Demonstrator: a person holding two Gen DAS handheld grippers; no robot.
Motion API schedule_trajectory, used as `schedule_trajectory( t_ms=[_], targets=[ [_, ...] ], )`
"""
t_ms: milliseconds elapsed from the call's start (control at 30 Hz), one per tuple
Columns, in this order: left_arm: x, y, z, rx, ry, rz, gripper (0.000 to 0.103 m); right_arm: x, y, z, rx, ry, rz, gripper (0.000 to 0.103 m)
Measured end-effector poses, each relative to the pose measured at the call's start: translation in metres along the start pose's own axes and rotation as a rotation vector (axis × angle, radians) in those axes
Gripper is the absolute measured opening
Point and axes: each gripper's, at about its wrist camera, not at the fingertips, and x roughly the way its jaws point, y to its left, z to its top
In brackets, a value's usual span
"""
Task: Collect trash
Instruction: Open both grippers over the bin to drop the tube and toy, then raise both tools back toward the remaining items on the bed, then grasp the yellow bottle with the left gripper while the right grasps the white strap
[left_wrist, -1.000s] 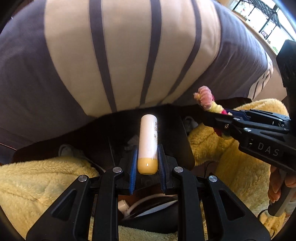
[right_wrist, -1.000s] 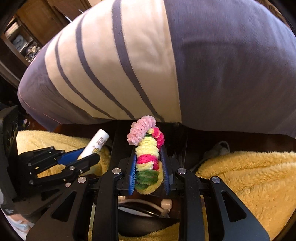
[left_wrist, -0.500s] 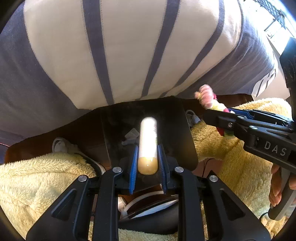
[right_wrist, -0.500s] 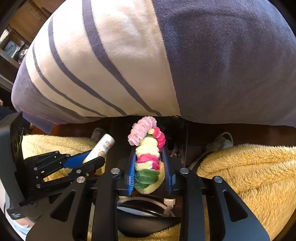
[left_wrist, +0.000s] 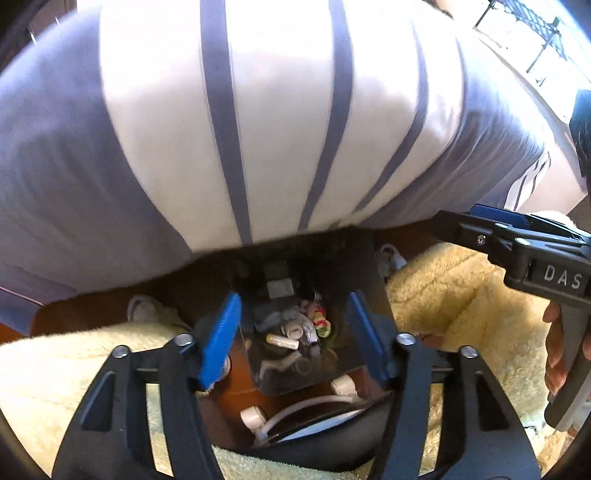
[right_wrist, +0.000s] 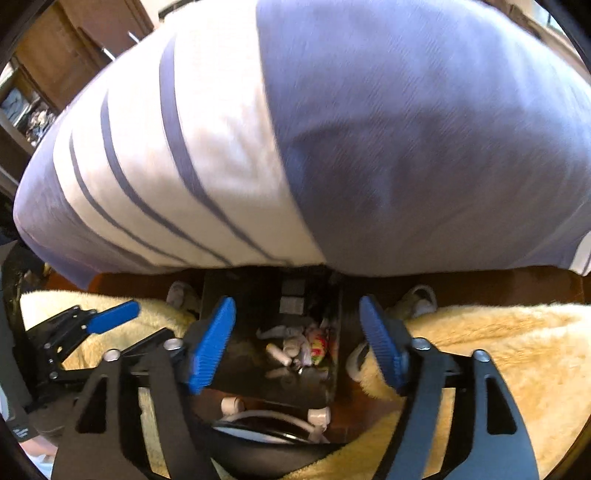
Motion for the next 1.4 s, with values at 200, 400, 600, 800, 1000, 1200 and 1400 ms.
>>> schedule_trajectory(
  t_ms=[200, 400, 600, 800, 1000, 1200, 1400],
  targets=[
    [-0.038, -0.002, 0.016, 0.011, -0.101, 0.021, 0.074, -0.042, -0.007, 0.014, -0.005, -0.116, -0.055, 0.087],
    [-0.075, 0.004, 0.045, 0.021, -0.203, 0.070, 0.077, -0.073, -0.014, 0.041, -0.017, -0.218, -0.098, 0.094],
    [-0.097, 0.018, 0.087, 0.015, -0.282, 0.109, 0.077, -0.081, -0.012, 0.076, -0.038, -0.280, -0.109, 0.094],
    [-0.092, 0.043, 0.134, -0.011, -0.282, 0.151, 0.077, -0.073, 0.001, 0.127, -0.070, -0.287, -0.077, 0.094],
    [-0.086, 0.072, 0.179, -0.027, -0.289, 0.182, 0.077, -0.054, 0.014, 0.173, -0.088, -0.289, -0.051, 0.094],
    [-0.070, 0.093, 0.217, -0.036, -0.277, 0.183, 0.077, -0.027, 0.027, 0.219, -0.081, -0.277, 0.002, 0.091],
    [-0.050, 0.115, 0.251, -0.039, -0.254, 0.191, 0.077, 0.002, 0.057, 0.258, -0.111, -0.256, 0.070, 0.058]
  ],
)
